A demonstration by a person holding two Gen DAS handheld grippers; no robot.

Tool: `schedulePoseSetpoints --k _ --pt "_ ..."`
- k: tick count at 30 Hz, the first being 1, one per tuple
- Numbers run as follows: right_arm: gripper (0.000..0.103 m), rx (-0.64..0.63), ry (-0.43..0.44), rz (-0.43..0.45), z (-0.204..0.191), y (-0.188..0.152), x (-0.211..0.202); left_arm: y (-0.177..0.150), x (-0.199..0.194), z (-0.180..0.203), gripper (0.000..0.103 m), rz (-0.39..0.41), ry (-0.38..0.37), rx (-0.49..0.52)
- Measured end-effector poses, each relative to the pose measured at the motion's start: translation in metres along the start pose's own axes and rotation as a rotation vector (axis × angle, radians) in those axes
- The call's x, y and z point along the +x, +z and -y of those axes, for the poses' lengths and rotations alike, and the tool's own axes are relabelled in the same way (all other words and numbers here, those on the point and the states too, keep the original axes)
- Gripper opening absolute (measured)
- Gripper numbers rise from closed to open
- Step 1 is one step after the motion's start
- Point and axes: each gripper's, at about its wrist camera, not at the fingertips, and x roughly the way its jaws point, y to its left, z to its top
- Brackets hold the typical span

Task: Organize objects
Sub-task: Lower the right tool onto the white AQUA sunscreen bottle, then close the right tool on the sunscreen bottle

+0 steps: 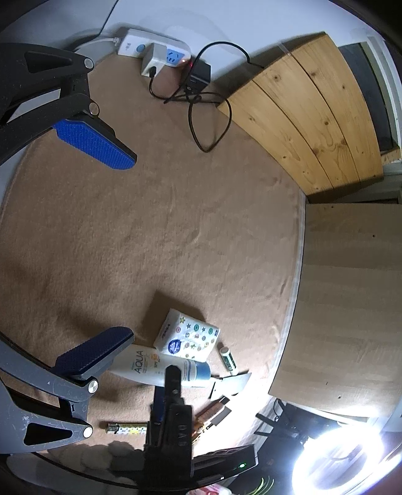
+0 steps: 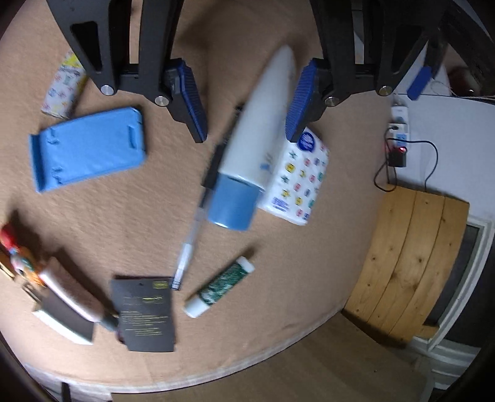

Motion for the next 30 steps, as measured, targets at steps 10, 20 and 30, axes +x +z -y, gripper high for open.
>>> schedulePoseSetpoints --k 10,20,30 --pt "0.049 0.062 -0.127 0.112 0.038 0.0 -0.046 0.014 0.01 0.054 0.101 0.01 -0.115 0.138" --pt "0.033 0.09 0.071 0.099 0.04 0.005 -0.06 0.025 0.053 0.112 0.077 -0.074 -0.274 0.179" --pt "0.029 0.052 0.073 -0.003 0.02 0.012 -0.013 0.025 0.064 0.101 0.07 -0.098 -0.288 0.156"
